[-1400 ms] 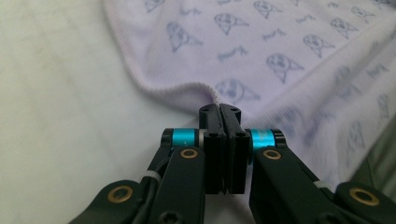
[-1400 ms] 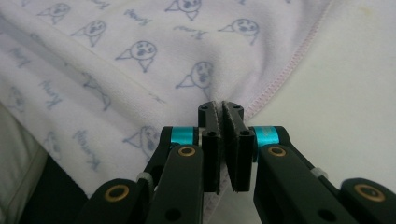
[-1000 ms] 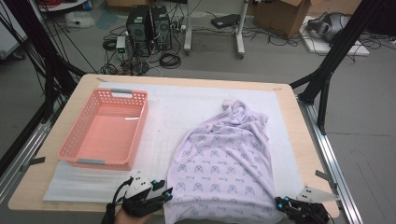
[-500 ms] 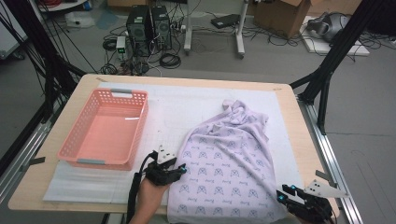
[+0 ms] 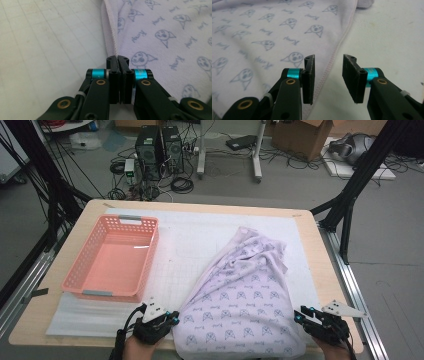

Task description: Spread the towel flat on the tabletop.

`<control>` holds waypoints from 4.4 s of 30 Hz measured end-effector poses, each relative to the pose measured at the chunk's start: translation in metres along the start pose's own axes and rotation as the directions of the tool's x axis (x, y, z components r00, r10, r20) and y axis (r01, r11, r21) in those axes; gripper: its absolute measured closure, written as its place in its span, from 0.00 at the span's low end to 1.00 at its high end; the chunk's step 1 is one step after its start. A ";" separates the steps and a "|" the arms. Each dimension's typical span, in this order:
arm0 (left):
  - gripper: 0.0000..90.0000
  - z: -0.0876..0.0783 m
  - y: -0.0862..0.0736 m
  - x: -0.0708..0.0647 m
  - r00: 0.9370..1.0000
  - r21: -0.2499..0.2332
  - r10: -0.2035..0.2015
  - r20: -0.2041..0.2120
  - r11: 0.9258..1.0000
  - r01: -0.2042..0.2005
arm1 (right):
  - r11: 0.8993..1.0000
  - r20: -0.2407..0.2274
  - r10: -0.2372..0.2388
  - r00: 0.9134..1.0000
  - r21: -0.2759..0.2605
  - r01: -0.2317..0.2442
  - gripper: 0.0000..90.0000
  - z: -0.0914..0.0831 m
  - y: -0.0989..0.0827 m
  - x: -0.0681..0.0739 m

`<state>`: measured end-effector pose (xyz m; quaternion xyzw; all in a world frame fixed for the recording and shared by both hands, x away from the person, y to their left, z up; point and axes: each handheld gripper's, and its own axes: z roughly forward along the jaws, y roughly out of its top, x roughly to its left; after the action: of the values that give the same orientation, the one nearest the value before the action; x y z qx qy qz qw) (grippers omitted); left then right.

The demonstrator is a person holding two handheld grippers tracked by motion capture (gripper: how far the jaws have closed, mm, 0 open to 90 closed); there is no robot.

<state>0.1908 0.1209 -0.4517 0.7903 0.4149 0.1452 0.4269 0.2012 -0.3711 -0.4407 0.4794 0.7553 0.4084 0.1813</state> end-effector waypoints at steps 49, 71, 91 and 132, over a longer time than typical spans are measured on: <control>0.65 0.128 0.099 0.011 0.995 0.023 0.104 -0.010 0.994 -0.104 | 1.000 -0.014 -0.013 1.000 -0.018 0.013 0.58 -0.012 -0.005 -0.005; 0.96 0.038 0.041 0.037 0.998 -0.067 -0.070 0.001 0.995 0.070 | 1.000 -0.008 0.014 1.000 -0.010 -0.014 0.58 -0.006 -0.002 -0.006; 0.63 0.028 0.031 0.039 0.993 -0.122 -0.082 0.084 0.988 0.092 | 0.998 -0.003 -0.022 1.000 0.064 0.023 0.93 0.071 0.045 -0.003; 0.55 0.140 0.121 0.059 0.990 -0.003 -0.131 0.044 0.991 0.132 | 0.994 0.035 0.110 0.993 -0.003 -0.110 0.61 0.095 0.096 -0.055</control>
<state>0.3731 0.0538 -0.4461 0.7628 0.4562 0.1010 0.4470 0.3457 -0.3573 -0.4281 0.5272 0.7243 0.4097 0.1721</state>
